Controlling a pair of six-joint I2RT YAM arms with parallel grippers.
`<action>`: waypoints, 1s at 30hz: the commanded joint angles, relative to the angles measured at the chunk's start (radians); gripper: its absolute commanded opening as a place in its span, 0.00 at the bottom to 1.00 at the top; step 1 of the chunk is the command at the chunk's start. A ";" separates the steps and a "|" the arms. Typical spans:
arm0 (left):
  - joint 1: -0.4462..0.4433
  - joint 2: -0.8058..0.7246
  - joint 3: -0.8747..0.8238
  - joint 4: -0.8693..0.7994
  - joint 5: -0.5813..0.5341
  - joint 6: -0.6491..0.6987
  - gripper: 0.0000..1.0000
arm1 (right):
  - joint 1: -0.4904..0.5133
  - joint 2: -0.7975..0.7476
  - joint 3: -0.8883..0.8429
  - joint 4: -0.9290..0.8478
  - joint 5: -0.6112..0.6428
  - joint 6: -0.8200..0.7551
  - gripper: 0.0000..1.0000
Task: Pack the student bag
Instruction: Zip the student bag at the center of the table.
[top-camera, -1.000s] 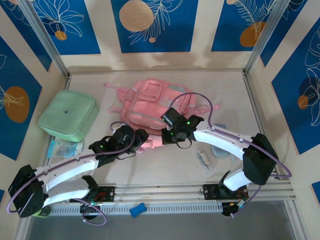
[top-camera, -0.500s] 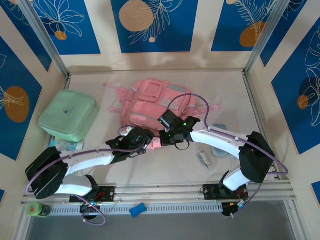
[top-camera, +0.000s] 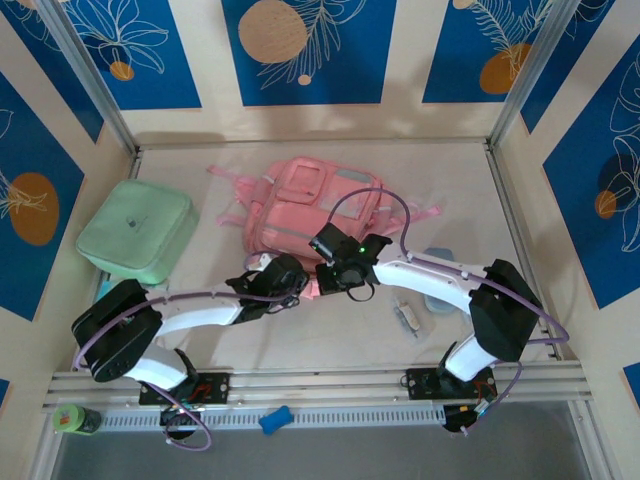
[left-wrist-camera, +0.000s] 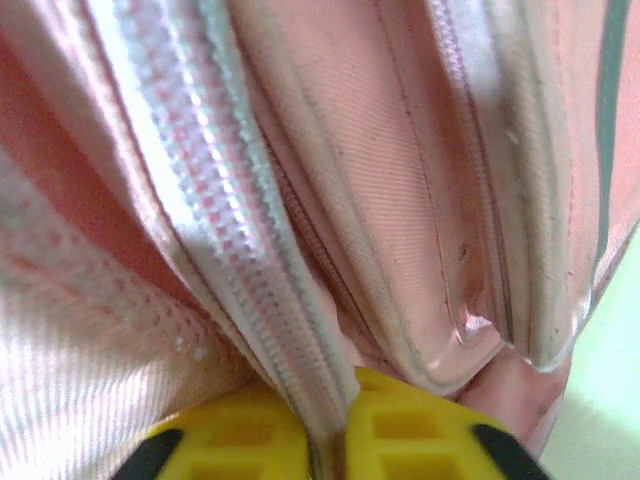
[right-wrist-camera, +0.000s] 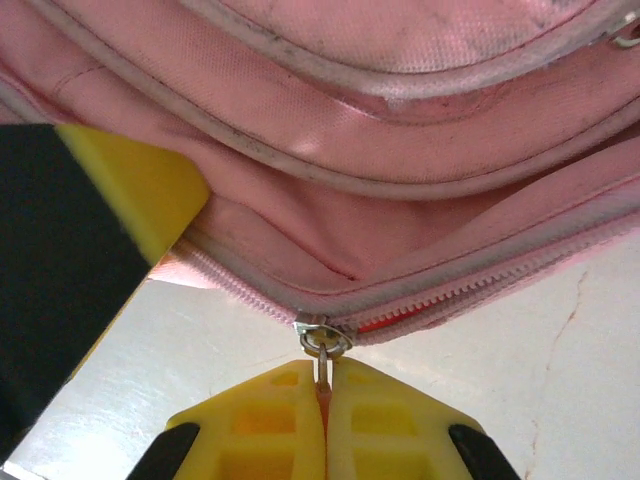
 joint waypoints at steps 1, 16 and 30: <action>0.032 -0.061 0.009 -0.086 -0.040 0.071 0.03 | 0.009 -0.031 0.028 -0.070 0.036 -0.022 0.00; 0.242 -0.438 -0.082 -0.430 -0.071 0.312 0.00 | -0.110 -0.120 -0.103 -0.136 0.086 -0.065 0.00; 0.295 -0.461 -0.054 -0.493 -0.040 0.435 0.00 | -0.342 -0.090 -0.123 -0.027 -0.067 -0.150 0.00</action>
